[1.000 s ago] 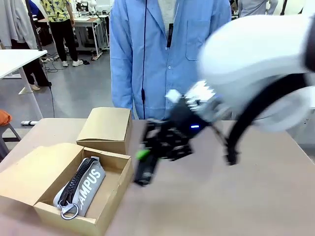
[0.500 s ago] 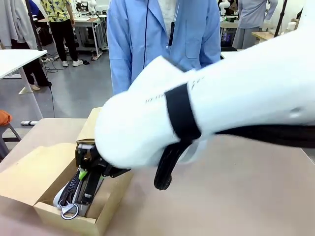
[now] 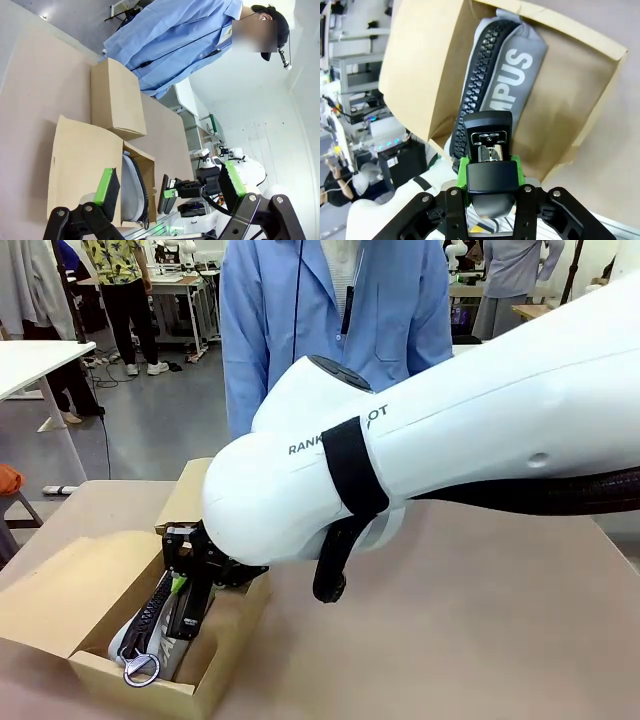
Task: Place items inside the box.
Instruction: Pick up a Pencil pouch or Stapler and place it inside the Mailer Box closest to the robot.
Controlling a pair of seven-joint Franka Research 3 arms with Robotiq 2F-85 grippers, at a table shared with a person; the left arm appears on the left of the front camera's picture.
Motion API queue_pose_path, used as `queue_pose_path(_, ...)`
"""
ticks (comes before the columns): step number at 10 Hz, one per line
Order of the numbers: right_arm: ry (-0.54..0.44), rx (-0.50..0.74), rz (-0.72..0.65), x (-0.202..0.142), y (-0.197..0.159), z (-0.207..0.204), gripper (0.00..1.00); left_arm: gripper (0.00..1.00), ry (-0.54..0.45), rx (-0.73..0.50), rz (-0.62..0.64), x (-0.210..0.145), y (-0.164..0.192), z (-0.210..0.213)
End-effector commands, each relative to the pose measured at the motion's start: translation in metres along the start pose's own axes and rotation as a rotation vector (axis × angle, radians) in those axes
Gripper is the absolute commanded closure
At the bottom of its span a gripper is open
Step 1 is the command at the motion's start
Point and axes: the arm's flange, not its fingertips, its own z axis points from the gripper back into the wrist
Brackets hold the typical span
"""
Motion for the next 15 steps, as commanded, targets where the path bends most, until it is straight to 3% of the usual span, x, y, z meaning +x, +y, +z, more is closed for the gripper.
queue_pose_path(1, -0.007, 0.002, -0.004, 0.004, 0.0, 0.003, 0.63, 0.0, -0.012, -0.023, -0.015, 0.0, -0.001, -0.001)
queue_pose_path(2, 0.024, 0.014, -0.01, 0.007, -0.004, 0.001, 0.63, 0.0, -0.012, -0.023, -0.015, 0.0, -0.001, -0.001)
queue_pose_path(3, 0.052, 0.008, -0.032, 0.009, -0.007, -0.003, 0.22, 0.0, -0.012, -0.023, -0.015, 0.0, -0.001, -0.001)
queue_pose_path(4, 0.059, 0.003, -0.036, 0.01, -0.008, -0.005, 0.06, 0.0, -0.012, -0.023, -0.015, 0.0, -0.001, -0.001)
queue_pose_path(5, 0.06, 0.004, -0.045, 0.011, -0.009, -0.006, 0.0, 0.0, -0.012, -0.023, -0.015, 0.0, -0.001, -0.001)
queue_pose_path(11, 0.046, 0.072, -0.073, 0.024, -0.027, 0.028, 0.0, 0.0, -0.012, -0.023, -0.015, 0.0, -0.001, -0.001)
queue_pose_path(13, 0.123, 0.124, -0.106, 0.039, -0.071, 0.081, 0.0, 0.0, -0.012, -0.023, -0.015, 0.0, -0.001, -0.001)
queue_pose_path(15, 0.245, 0.178, -0.178, 0.048, -0.151, 0.161, 0.0, 0.0, -0.012, -0.023, -0.015, 0.0, -0.001, -0.001)
